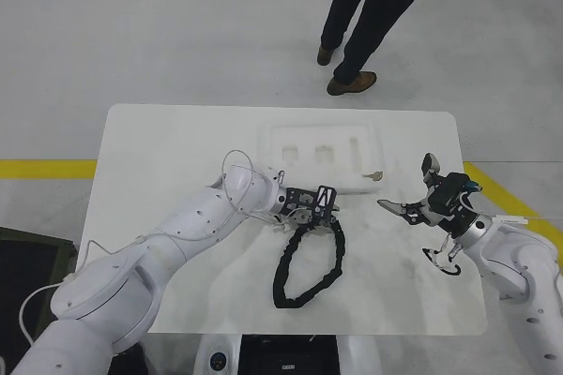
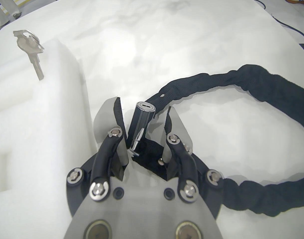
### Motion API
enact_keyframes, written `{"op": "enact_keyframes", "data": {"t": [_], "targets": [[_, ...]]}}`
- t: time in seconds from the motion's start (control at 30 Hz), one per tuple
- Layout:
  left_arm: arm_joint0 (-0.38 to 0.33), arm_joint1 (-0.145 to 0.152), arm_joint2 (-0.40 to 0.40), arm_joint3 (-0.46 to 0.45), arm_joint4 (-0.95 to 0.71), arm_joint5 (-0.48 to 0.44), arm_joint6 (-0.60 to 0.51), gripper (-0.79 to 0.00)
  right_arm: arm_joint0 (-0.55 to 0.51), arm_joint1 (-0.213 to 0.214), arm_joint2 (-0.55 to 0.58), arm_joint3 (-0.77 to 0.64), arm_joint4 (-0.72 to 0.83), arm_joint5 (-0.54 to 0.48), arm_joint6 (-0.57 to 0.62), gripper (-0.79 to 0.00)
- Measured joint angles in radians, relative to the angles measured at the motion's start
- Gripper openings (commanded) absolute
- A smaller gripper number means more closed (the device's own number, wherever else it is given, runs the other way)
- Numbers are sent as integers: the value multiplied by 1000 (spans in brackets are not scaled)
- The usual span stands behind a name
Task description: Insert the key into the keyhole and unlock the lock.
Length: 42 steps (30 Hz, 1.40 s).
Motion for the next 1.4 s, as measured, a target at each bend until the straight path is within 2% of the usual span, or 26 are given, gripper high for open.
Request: {"op": "enact_keyframes", "data": {"t": [0.13, 0.23, 0.33, 0.37, 0.67, 0.87, 1.07, 1.27, 1.4], "targets": [[-2, -7, -3, 19, 3, 6, 2, -449, 0, 0, 0, 0, 0, 0, 0, 0], [-3, -11, -7, 29, 3, 13, 3, -499, 0, 0, 0, 0, 0, 0, 0, 0], [-3, -13, -13, 34, 5, 22, 8, -674, 0, 0, 0, 0, 0, 0, 0, 0], [-4, -13, -14, 36, 5, 22, 9, -785, 0, 0, 0, 0, 0, 0, 0, 0], [1, -14, -32, 43, -1, 11, 25, -785, 0, 0, 0, 0, 0, 0, 0, 0], [11, -4, -57, 11, -17, -7, 53, -785, 0, 0, 0, 0, 0, 0, 0, 0], [50, 33, -110, -75, -22, 7, 26, -785, 0, 0, 0, 0, 0, 0, 0, 0], [156, 108, -237, -237, -41, 72, -66, -785, 0, 0, 0, 0, 0, 0, 0, 0], [274, 171, -369, -391, -72, 91, -150, -785, 0, 0, 0, 0, 0, 0, 0, 0]]}}
